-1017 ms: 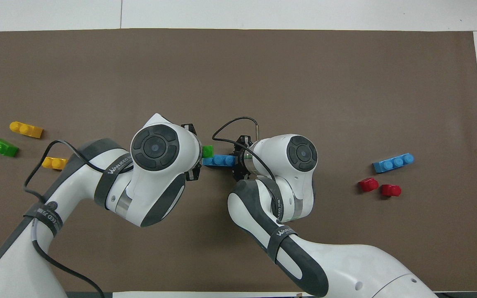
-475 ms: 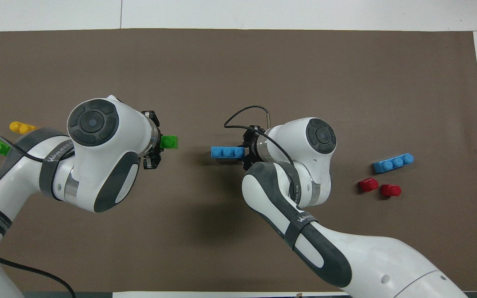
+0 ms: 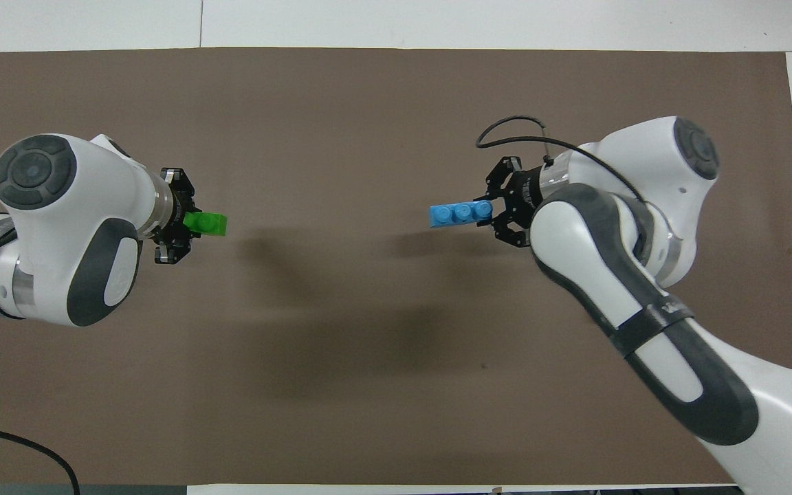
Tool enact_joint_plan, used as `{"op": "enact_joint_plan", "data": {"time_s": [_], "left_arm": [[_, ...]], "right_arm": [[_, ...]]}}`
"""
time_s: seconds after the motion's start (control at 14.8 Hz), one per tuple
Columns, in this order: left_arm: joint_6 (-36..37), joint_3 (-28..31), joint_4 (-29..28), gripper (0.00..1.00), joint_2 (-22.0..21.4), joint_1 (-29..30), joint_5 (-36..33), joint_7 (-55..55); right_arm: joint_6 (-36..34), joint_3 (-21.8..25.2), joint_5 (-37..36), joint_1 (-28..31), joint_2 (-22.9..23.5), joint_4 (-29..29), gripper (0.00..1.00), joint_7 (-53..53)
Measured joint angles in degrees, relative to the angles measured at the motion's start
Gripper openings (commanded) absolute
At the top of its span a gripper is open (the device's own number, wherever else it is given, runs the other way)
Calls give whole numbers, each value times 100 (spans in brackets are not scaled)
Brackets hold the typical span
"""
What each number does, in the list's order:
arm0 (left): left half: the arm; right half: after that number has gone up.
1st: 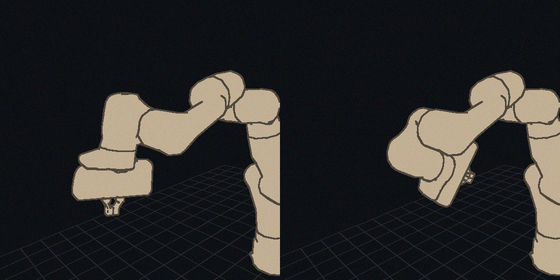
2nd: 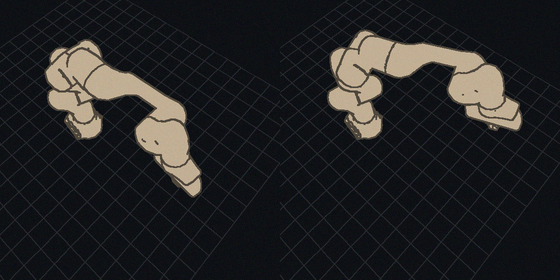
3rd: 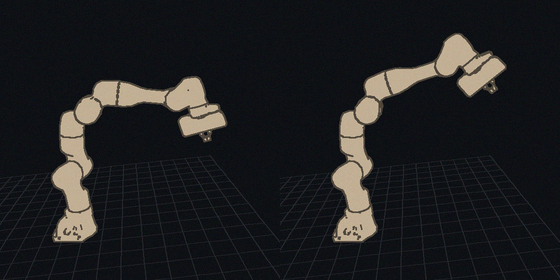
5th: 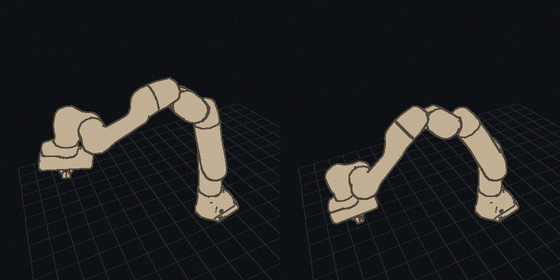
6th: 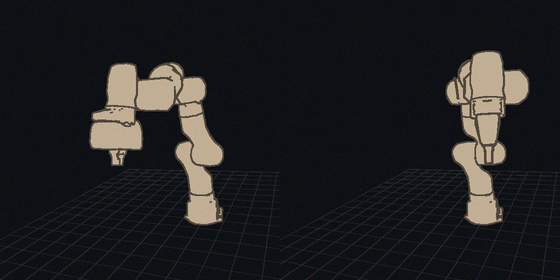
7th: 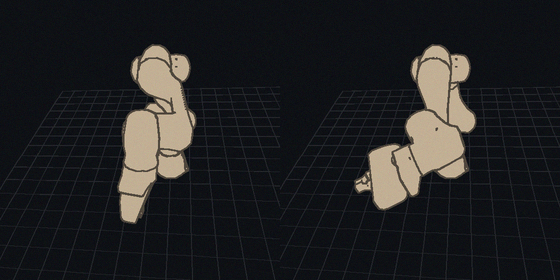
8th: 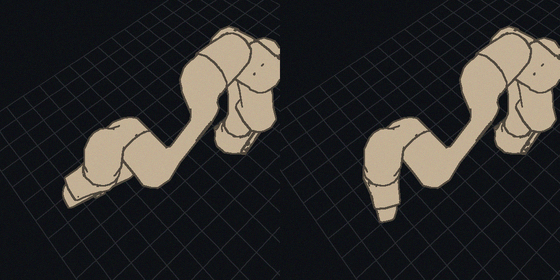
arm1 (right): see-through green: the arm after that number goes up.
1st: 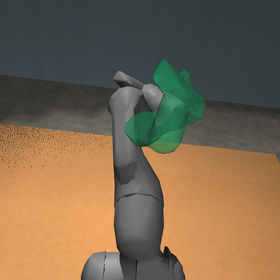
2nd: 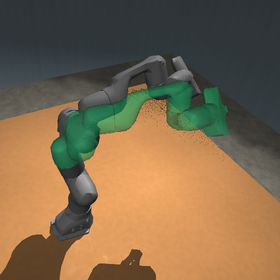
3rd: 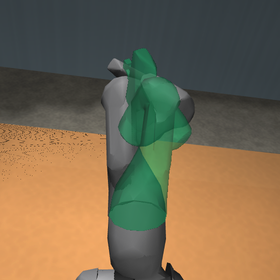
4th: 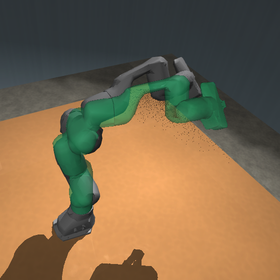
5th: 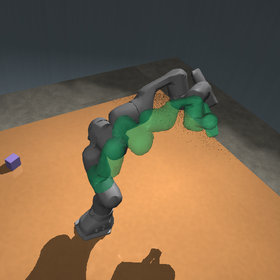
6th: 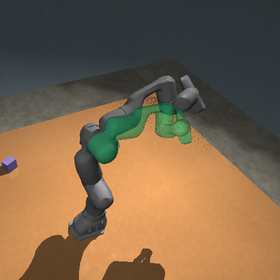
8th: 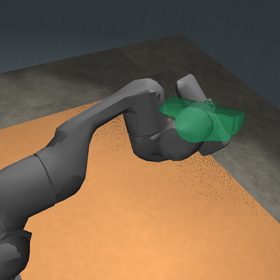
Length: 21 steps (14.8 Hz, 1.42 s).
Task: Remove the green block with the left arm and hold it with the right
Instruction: 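Carry the green brick outward with the left gripper while the right gripper sets blue down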
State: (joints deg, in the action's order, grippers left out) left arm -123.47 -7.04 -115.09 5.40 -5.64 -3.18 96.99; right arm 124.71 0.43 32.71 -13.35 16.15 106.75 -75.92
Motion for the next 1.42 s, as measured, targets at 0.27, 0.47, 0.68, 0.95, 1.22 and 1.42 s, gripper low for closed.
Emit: {"op": "enact_joint_plan", "data": {"time_s": [0.27, 0.47, 0.68, 0.95, 1.22, 1.42], "left_arm": [[-5, 1, -3, 0, 0, 469, 0, -784], [-81, 3, -5, 0, 12, 754, 1, -1306], [-310, 3, -15, 0, 124, 1005, 2, -1796], [-669, 5, -21, 0, 372, 1320, 2, -2461], [-1100, 3, -22, 0, 662, 1438, 2, -2627], [-1363, 3, 7, 0, 914, 1443, 2, -2709]], "right_arm": [[-711, 6, -390, 957, 6, -329, 0, 888], [-830, 8, -573, 1524, 91, -314, 0, 1507], [-849, 8, -608, 1906, 312, -291, 0, 1857], [-803, 3, -609, 1978, 465, -144, 0, 1985], [-456, 2, -610, 1980, 501, 148, 0, 1985], [-352, 7, -611, 1991, 563, 231, 0, 1985]]}}
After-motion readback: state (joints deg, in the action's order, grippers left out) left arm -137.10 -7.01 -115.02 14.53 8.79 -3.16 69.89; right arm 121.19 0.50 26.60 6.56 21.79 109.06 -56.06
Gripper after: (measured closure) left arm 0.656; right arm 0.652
